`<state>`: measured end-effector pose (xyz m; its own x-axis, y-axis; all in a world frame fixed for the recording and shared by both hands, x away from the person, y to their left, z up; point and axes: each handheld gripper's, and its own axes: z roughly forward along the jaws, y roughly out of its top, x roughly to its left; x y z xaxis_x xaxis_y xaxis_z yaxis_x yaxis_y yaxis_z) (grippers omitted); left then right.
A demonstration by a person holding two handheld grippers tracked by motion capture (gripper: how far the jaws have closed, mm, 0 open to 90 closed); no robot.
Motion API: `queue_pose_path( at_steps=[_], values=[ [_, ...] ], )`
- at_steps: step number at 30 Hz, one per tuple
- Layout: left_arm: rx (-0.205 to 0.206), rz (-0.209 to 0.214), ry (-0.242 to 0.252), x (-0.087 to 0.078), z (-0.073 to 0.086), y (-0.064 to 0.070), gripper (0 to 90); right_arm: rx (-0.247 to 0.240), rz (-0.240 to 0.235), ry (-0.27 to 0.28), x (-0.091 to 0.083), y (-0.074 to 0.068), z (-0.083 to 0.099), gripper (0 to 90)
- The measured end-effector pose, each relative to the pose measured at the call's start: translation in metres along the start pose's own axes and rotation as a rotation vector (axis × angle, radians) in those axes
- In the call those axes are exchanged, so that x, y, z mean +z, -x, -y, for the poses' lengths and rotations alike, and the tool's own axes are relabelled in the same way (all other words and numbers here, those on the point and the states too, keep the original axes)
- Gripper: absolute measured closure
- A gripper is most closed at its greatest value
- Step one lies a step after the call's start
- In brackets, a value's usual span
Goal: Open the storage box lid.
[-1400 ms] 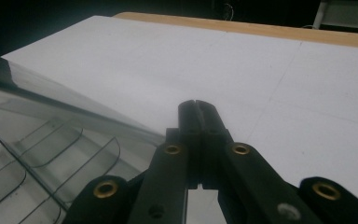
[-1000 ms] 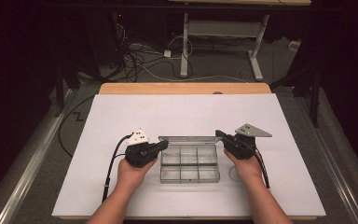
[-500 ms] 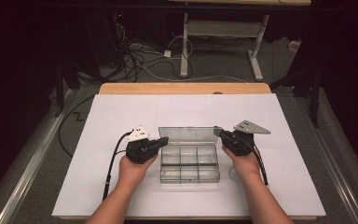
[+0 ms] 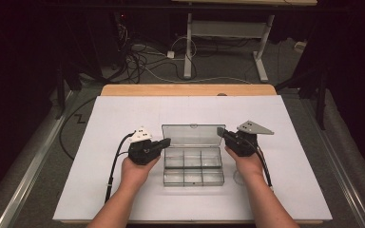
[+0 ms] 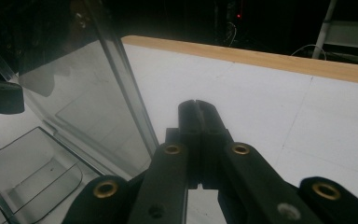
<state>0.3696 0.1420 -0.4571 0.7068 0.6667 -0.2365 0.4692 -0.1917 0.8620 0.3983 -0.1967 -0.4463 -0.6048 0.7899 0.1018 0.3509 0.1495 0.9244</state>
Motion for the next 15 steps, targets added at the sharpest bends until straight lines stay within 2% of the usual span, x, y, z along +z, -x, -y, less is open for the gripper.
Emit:
queue_pose_path(
  at_steps=[15],
  values=[
    [-0.005,-0.001,-0.005,0.0026,-0.0007,0.0003,87.7,0.006,-0.002,0.000,0.0061,0.0008,-0.0040,90.0]
  ],
)
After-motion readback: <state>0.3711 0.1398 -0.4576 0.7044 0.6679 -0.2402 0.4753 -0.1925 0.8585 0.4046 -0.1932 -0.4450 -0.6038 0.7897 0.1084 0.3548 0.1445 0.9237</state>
